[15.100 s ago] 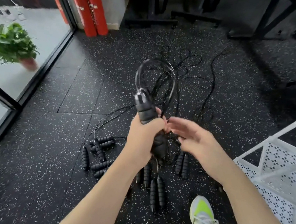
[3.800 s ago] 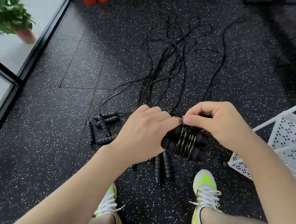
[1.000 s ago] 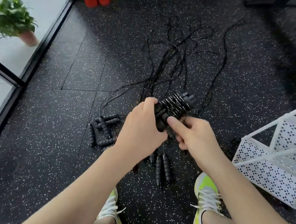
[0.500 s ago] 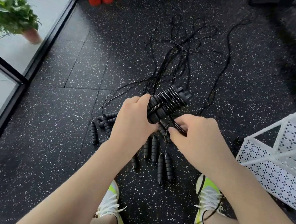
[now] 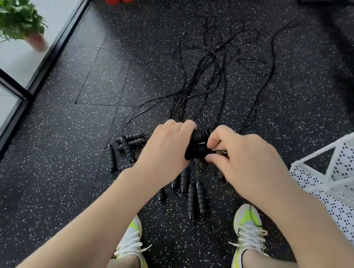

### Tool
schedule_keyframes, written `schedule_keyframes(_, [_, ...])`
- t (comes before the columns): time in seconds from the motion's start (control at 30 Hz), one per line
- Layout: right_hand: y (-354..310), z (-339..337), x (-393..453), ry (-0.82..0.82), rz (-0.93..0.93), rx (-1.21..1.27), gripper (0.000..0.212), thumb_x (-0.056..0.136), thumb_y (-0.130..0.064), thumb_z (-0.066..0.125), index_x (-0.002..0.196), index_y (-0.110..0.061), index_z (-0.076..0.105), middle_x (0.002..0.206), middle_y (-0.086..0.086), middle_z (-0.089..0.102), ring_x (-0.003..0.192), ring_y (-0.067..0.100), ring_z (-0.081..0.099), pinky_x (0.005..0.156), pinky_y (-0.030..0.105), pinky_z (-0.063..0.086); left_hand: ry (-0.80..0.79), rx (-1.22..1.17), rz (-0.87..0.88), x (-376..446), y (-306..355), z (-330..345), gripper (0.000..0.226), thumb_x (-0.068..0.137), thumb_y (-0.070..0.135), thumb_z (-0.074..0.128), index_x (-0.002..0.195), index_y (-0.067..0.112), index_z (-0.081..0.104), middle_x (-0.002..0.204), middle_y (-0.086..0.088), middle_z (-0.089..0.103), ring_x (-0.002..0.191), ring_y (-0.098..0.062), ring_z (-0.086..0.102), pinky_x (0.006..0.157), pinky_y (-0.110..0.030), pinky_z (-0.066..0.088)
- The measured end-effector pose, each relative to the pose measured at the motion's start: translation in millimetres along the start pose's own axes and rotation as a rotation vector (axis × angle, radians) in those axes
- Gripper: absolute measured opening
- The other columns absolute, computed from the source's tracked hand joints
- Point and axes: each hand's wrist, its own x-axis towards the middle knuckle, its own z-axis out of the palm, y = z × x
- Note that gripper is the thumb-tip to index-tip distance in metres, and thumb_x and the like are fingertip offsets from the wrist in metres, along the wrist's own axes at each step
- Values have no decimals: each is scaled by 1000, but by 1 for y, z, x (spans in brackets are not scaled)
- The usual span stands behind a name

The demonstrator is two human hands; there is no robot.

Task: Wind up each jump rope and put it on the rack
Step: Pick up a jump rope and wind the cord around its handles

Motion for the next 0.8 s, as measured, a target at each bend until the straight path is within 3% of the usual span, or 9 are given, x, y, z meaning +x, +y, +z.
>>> schedule_keyframes(0.17, [18, -12, 6, 69, 88, 70, 22, 75, -57, 78, 85, -40, 68, 70, -18, 62, 70, 3, 56, 64, 30, 40, 23, 46, 176, -3, 2, 8, 49, 75, 17, 79, 121, 22, 61, 102, 8, 67, 99, -22, 55, 89, -32, 34])
schedule_keyframes(0.3, [32, -12, 12, 48, 132, 272, 24, 64, -55, 84, 81, -42, 73, 81, -11, 58, 77, 10, 57, 70, 36, 47, 25, -26, 267, -5, 6, 7, 46, 78, 15, 75, 121, 24, 61, 107, 12, 66, 105, -16, 50, 90, -28, 31])
schedule_keyframes(0.43, [41, -14, 14, 23, 128, 390, 18, 67, -45, 88, 78, -41, 75, 92, -6, 59, 85, 7, 57, 67, 26, 39, 6, -88, 306, -6, 9, 5, 51, 78, 14, 76, 125, 24, 60, 110, 13, 63, 111, -16, 47, 92, -31, 32])
schedule_keyframes(0.6, [57, -11, 17, 14, 144, 540, 14, 69, -37, 88, 77, -37, 77, 85, -9, 70, 88, 11, 63, 83, 33, 48, -26, -203, 322, -7, 13, 2, 55, 79, 10, 76, 129, 25, 58, 108, 20, 51, 117, -14, 44, 99, -37, 38])
schedule_keyframes(0.7, [63, -11, 17, -63, 114, 746, 12, 72, -29, 84, 80, -23, 79, 80, -3, 76, 75, 10, 70, 76, 25, 53, -54, -355, 299, -10, 16, 0, 59, 75, 5, 77, 128, 24, 58, 110, 11, 57, 118, -16, 47, 99, -37, 45])
schedule_keyframes(0.8, [65, -7, 20, -133, 170, 971, 20, 77, -29, 75, 86, -11, 77, 80, 3, 75, 71, 10, 68, 67, 21, 54, -81, -490, 184, -14, 21, -7, 66, 75, 8, 79, 127, 39, 53, 119, 13, 57, 122, -6, 50, 98, -29, 46])
